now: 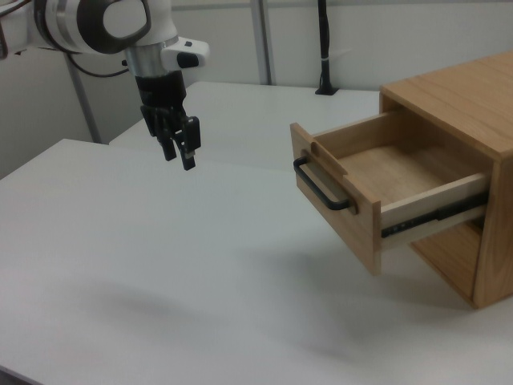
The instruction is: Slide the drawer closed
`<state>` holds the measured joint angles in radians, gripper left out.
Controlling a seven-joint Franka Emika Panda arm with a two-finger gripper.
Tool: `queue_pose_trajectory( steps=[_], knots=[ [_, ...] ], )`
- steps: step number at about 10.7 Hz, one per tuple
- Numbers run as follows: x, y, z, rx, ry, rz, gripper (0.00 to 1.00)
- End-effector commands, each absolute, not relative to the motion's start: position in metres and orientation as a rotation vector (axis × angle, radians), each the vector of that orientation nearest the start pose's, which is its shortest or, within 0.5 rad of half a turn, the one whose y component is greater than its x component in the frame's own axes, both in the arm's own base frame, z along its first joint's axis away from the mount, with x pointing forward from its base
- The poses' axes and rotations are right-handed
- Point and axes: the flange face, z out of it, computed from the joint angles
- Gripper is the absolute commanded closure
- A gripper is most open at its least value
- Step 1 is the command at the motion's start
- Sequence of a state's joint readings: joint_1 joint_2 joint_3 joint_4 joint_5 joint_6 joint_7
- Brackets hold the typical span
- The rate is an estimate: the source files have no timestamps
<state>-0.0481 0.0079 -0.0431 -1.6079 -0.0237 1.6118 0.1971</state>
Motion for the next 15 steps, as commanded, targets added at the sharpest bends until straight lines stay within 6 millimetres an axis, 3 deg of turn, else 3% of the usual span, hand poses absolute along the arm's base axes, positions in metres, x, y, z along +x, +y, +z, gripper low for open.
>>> queue_pose_trajectory(
  steps=[1,3,5,7,10,13,15],
  knots=[
    [0.566,-0.063,0.603,-3.058,0.735,0.004,0.64],
    [0.584,-0.079,0.586,-3.017,0.922,-0.036,0.82],
    [0.605,-0.101,0.574,-2.987,1.045,-0.069,0.84],
    [0.618,-0.149,0.572,-2.918,1.196,-0.255,0.84],
    [0.636,-0.196,0.555,-2.917,1.261,-0.428,0.84],
    [0.653,-0.235,0.536,-2.888,1.309,-0.634,0.84],
    [0.670,-0.249,0.523,-2.862,1.274,-0.848,0.83]
  ],
)
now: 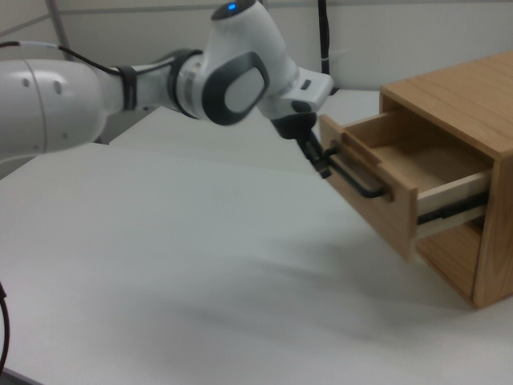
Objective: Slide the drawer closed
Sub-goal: 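Move the gripper to the front face of the open wooden drawer, then push the drawer front with the gripper into the cabinet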
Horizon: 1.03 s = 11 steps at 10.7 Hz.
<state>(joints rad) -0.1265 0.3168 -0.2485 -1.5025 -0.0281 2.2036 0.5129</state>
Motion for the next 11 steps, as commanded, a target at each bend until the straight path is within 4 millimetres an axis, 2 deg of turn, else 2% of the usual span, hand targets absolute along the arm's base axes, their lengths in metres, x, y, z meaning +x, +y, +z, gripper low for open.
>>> queue_pose_trajectory(
  steps=[1,3,7,9,11],
  knots=[
    [0.683,-0.256,0.521,-2.829,1.260,-0.978,0.83],
    [0.701,-0.272,0.512,-2.797,1.241,-1.132,0.82],
    [0.710,-0.291,0.495,-2.693,1.187,-1.441,0.82],
    [0.715,-0.298,0.474,-2.662,1.154,-1.539,0.82],
    [0.722,-0.305,0.463,-2.637,1.121,-1.638,0.81]
  ],
)
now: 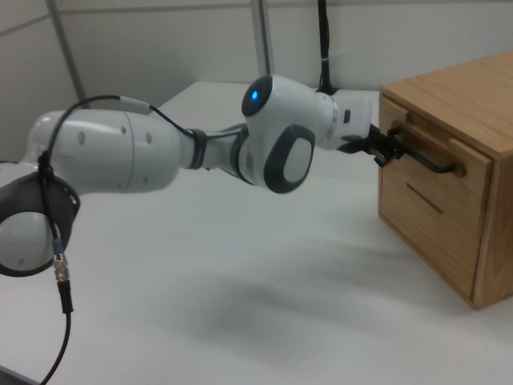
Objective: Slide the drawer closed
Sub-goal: 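Push the drawer front with the gripper into the cabinet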
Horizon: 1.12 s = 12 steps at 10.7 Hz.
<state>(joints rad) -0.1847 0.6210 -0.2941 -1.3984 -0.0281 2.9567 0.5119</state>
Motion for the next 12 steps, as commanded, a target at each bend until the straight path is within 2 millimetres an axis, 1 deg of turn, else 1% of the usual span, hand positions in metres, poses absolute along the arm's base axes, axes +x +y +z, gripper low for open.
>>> queue_pose_trajectory(
  steps=[1,3,4,5,6,7,8,9,10,11,12],
  knots=[
    [0.724,-0.310,0.463,-2.638,1.119,-1.660,0.81],
    [0.721,-0.316,0.465,-2.631,1.117,-1.687,0.81],
    [0.718,-0.315,0.478,-2.617,1.120,-1.696,0.79],
    [0.714,-0.313,0.476,-2.625,1.127,-1.671,0.79],
    [0.707,-0.312,0.492,-2.612,1.126,-1.685,0.78],
    [0.699,-0.305,0.500,-2.618,1.118,-1.661,0.75],
    [0.686,-0.300,0.507,-2.649,1.120,-1.596,0.71],
    [0.679,-0.284,0.515,-2.709,1.078,-1.495,0.68],
    [0.670,-0.272,0.529,-2.790,1.039,-1.357,0.62],
    [0.662,-0.257,0.541,-2.887,1.002,-1.142,0.58],
    [0.653,-0.234,0.550,-2.972,0.917,-0.932,0.53]
  ],
)
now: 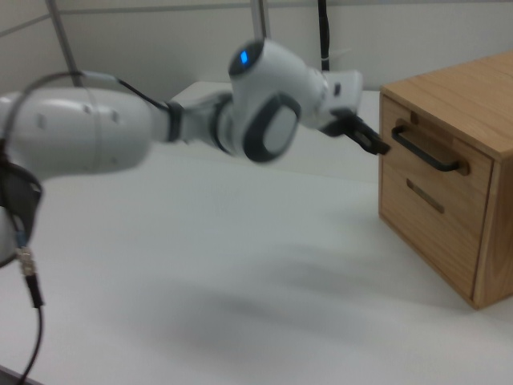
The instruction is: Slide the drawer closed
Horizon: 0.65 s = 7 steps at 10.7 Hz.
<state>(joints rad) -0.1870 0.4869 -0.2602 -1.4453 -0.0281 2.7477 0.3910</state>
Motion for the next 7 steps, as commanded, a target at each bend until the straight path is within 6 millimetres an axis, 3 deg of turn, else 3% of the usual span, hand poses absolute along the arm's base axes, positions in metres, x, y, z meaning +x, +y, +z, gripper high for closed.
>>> queue_pose_trajectory(
  steps=[1,2,3,7],
  knots=[
    [0.642,-0.208,0.558,-3.039,0.826,-0.737,0.33],
    [0.628,-0.185,0.564,-3.101,0.712,-0.534,0.10],
    [0.613,-0.158,0.570,-3.150,0.528,-0.358,0.00],
    [0.564,-0.071,0.607,-3.154,0.193,-0.045,0.00]
  ],
)
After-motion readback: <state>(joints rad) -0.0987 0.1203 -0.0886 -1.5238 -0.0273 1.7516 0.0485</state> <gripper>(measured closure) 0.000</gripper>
